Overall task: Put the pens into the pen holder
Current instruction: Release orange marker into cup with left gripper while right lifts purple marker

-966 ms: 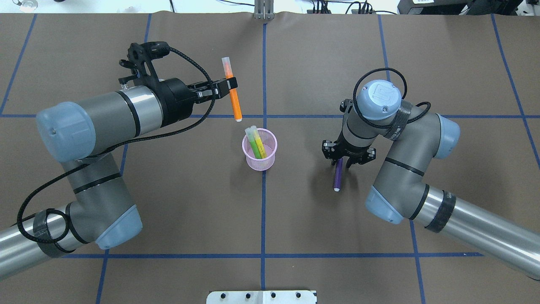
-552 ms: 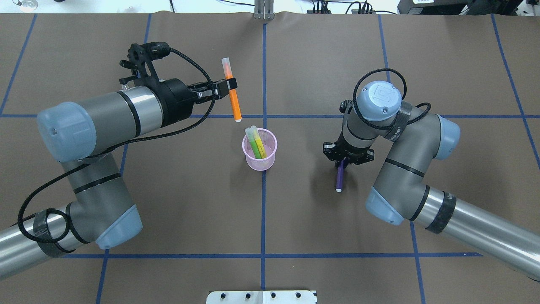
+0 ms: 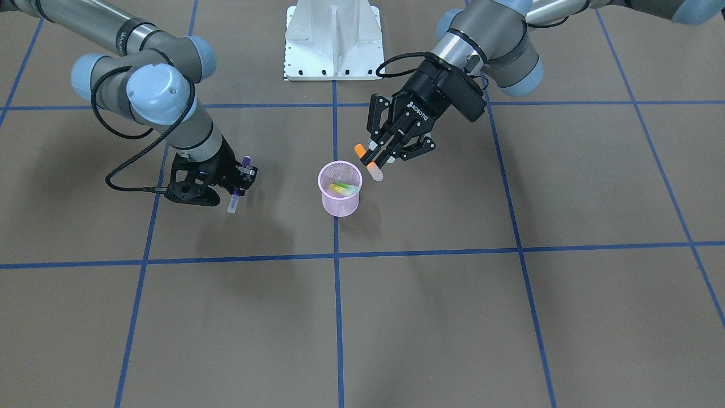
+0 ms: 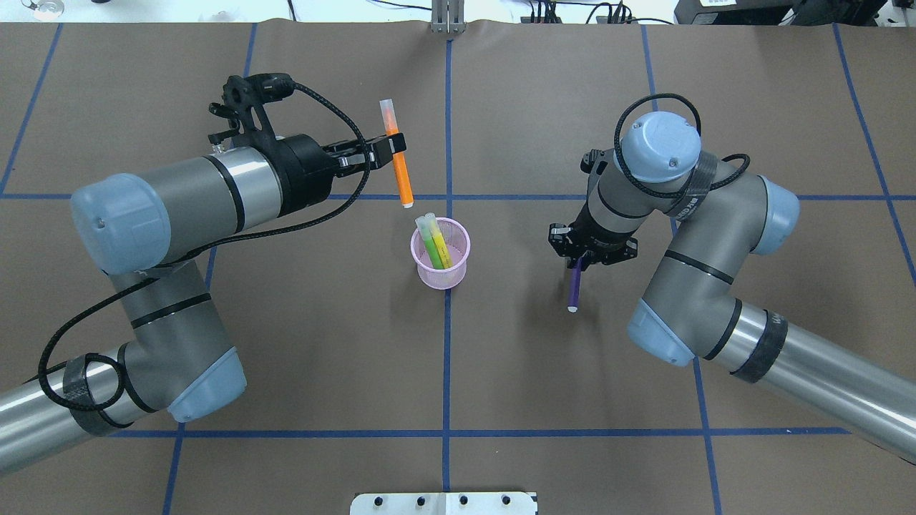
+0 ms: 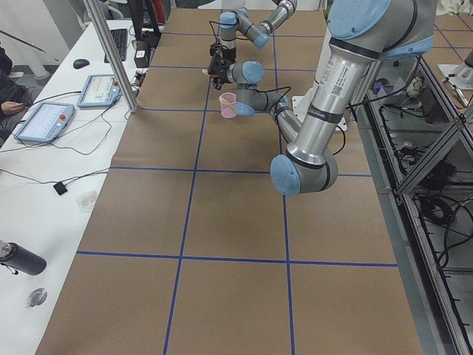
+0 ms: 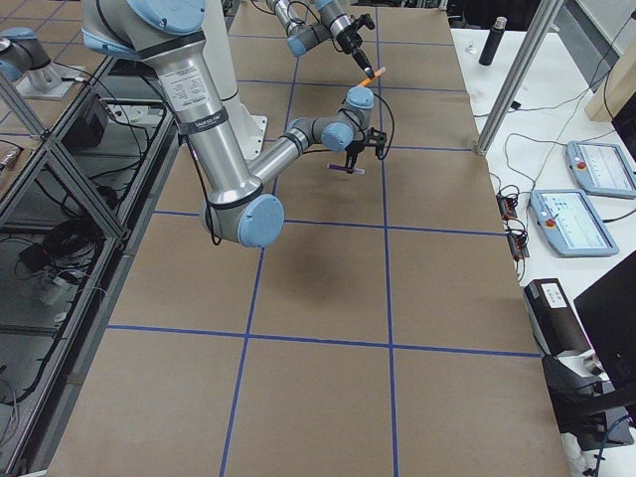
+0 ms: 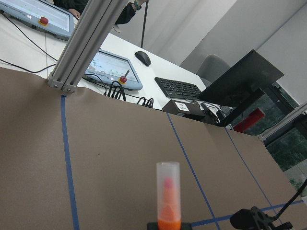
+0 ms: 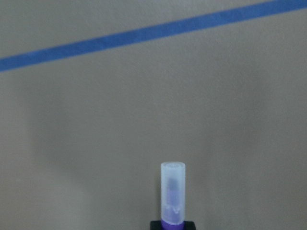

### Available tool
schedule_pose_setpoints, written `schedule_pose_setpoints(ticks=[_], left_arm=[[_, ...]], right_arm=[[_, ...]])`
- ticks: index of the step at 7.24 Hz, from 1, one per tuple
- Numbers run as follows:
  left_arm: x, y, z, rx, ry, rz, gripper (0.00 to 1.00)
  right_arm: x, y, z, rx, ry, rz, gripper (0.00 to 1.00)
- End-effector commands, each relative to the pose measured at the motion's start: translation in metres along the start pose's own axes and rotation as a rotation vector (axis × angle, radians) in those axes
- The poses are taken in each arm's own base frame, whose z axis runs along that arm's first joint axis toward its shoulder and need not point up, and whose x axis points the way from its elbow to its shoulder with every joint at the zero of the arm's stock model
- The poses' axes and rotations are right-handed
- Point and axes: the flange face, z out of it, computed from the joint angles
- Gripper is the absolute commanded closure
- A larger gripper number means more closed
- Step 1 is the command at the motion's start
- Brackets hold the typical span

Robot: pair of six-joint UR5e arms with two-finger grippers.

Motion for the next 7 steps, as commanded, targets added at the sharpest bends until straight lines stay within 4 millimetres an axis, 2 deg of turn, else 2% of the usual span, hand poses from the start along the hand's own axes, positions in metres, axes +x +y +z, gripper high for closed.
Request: schedule_pose_setpoints(ticks=[1, 3, 4, 7], left_arm=[[-0.004, 0.043, 0.022, 0.067, 0.018, -0.014, 1.0], [-0.003, 0.049, 0.043, 0.082, 0.006, -0.013, 1.0], [-0.002, 0.048, 0.048, 0.091, 0.0, -0.011, 1.0], [-0.023, 0.056, 0.061, 0.106, -0.025, -0.005, 1.0]], right_arm=[[-0.013, -0.003, -0.04, 0.131, -0.045, -0.027, 1.0], [-0.027, -0.008, -0.055, 0.201, -0.086, -0.05, 1.0], [-0.03, -0.013, -0.068, 0.258, -0.139, -0.066, 1.0], [-0.025, -0.026, -0.1, 0.338, -0.187, -0.074, 1.0]])
